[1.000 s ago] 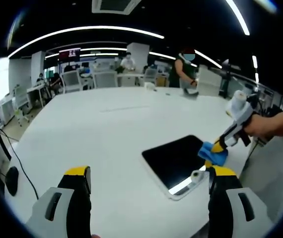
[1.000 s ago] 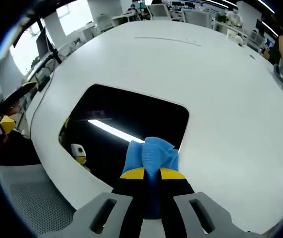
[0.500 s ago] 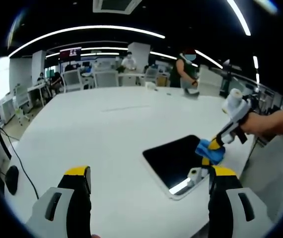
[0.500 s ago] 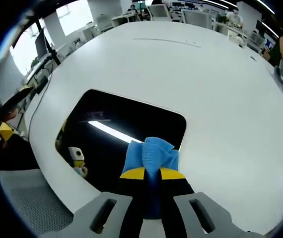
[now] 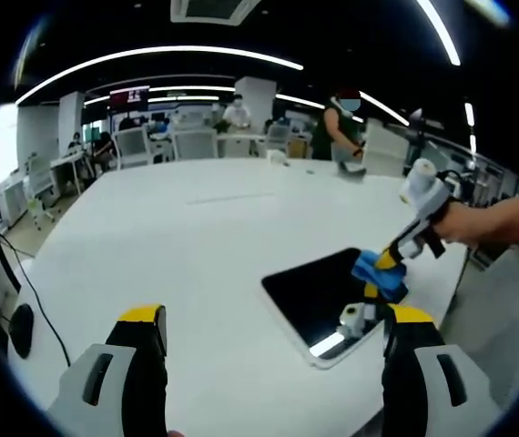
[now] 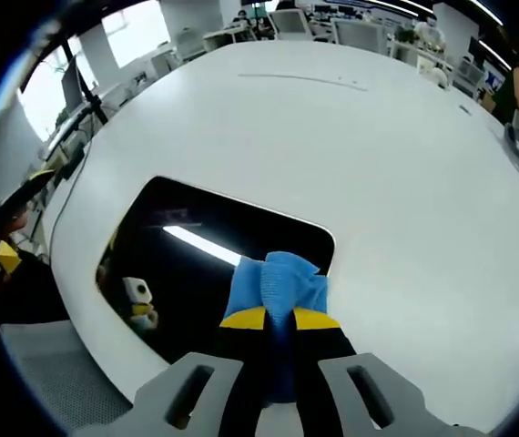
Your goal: Wipe the mirror surface with the cleaning cloth until all visible marks leave the cleaned area.
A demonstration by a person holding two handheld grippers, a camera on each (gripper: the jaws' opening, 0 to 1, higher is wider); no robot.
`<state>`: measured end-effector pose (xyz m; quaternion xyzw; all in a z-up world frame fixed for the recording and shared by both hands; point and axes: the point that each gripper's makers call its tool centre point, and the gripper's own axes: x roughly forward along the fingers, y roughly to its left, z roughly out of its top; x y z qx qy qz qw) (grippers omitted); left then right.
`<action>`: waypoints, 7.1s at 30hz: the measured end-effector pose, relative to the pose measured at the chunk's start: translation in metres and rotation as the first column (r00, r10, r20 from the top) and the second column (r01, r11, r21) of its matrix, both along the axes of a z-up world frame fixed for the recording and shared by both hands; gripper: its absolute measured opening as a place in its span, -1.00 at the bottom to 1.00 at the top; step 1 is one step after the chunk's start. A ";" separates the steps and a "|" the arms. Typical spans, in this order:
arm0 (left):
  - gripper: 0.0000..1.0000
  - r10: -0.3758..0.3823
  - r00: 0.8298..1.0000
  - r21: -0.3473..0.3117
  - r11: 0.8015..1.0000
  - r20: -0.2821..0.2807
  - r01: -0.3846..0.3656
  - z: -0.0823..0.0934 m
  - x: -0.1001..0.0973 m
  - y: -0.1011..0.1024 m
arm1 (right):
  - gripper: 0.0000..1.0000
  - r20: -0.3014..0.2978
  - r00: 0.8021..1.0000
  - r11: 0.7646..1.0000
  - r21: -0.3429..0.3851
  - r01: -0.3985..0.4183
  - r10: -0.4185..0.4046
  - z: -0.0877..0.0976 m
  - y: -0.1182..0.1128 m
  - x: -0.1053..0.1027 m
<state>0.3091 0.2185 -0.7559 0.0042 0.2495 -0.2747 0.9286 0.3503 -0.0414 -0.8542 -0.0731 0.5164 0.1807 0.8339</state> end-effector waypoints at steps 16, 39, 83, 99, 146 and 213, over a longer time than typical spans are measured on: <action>0.99 0.005 1.000 0.005 1.000 -0.007 -0.005 -0.003 0.002 0.000 | -0.93 0.004 1.000 1.000 0.022 0.020 -0.020 0.001 -0.001 0.022; 0.99 0.015 1.000 0.011 1.000 -0.013 -0.015 -0.002 0.000 0.000 | -0.92 0.022 1.000 1.000 0.012 0.008 -0.008 0.000 -0.004 0.046; 0.99 0.033 0.999 -0.003 0.999 0.013 -0.033 0.008 0.001 -0.004 | -0.92 0.094 0.992 0.996 0.046 0.078 -0.082 0.052 -0.043 0.060; 0.99 0.036 0.999 -0.009 0.999 0.013 -0.036 0.005 0.002 -0.011 | -0.91 0.050 0.988 0.989 -0.001 0.146 -0.145 0.031 -0.099 0.045; 0.99 0.070 0.996 -0.019 0.997 0.050 -0.069 0.014 0.007 -0.006 | -0.62 0.178 0.984 0.999 -0.043 0.026 -0.018 -0.007 -0.108 0.039; 1.00 0.046 0.998 -0.080 0.996 0.051 -0.042 0.003 -0.022 -0.002 | 1.00 0.511 0.858 0.978 0.200 -0.061 -0.051 0.074 -0.126 -0.056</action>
